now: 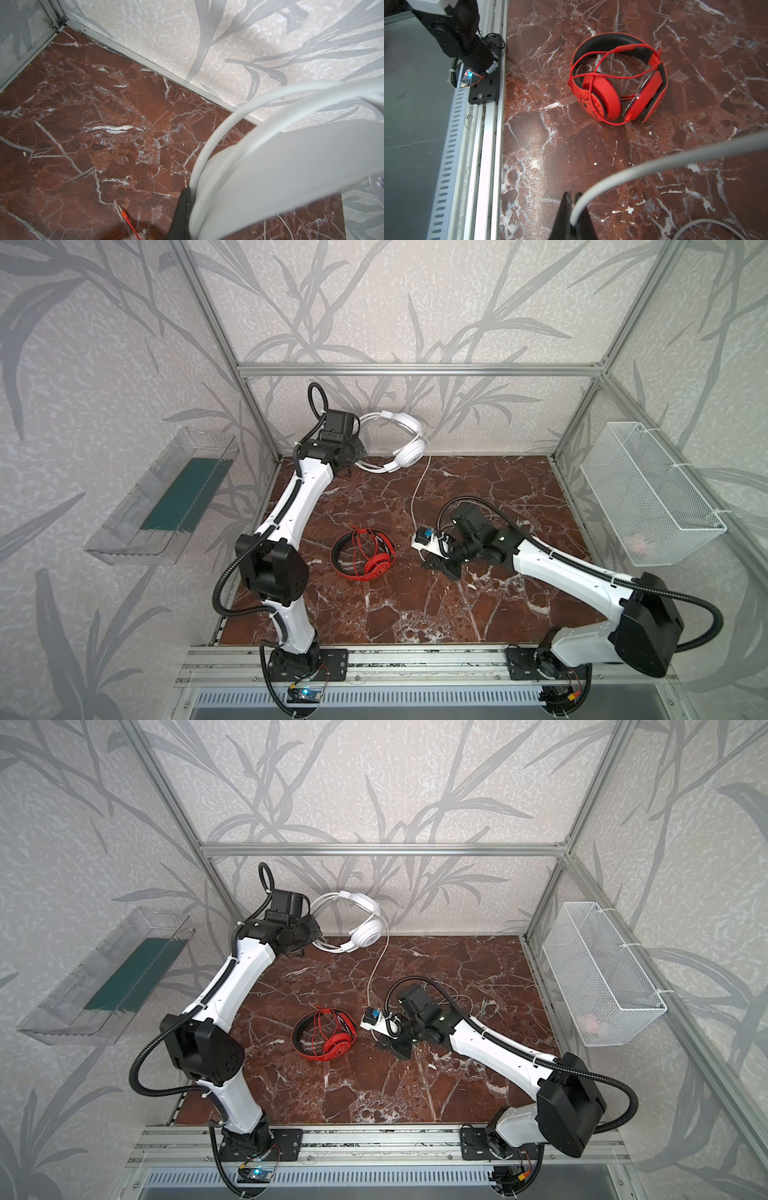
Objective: Wrap the headphones
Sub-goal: 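Grasp the grey cable and carry it toward the white headphones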
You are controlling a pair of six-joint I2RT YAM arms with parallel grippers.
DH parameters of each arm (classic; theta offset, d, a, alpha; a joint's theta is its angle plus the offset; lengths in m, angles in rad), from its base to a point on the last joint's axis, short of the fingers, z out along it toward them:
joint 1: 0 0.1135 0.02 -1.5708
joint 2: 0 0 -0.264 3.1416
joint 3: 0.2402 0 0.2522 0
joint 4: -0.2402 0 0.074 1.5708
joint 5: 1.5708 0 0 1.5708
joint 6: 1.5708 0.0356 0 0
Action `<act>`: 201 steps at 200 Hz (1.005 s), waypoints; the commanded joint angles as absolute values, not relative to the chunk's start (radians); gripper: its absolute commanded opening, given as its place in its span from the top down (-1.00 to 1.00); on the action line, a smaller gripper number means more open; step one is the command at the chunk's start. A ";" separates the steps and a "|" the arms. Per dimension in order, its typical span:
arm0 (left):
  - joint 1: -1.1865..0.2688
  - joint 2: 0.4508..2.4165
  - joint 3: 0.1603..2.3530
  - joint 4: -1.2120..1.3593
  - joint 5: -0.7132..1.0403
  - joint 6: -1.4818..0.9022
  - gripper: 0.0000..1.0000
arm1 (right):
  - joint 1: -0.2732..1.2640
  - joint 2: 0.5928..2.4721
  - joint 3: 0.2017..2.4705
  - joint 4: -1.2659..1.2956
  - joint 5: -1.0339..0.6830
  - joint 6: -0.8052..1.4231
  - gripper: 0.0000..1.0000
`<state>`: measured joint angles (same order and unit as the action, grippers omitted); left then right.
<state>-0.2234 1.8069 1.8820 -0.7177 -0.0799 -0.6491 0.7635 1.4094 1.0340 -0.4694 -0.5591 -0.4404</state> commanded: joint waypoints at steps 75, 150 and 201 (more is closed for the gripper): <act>-0.242 1.757 1.861 -0.641 -0.046 -0.665 1.00 | 0.770 1.559 1.378 -0.831 -0.769 -0.531 1.00; -0.274 1.782 1.867 -0.686 -0.034 -0.573 1.00 | 0.760 1.689 1.678 -1.064 -0.728 -0.567 1.00; -0.283 1.797 1.886 -0.735 -0.034 -0.487 1.00 | 0.733 1.701 1.746 -1.108 -0.686 -0.605 1.00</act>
<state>-0.2764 1.8069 1.8557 -0.7334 -0.0502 -0.5259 0.7525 1.6958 1.7180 -1.0405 -0.6968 -0.5770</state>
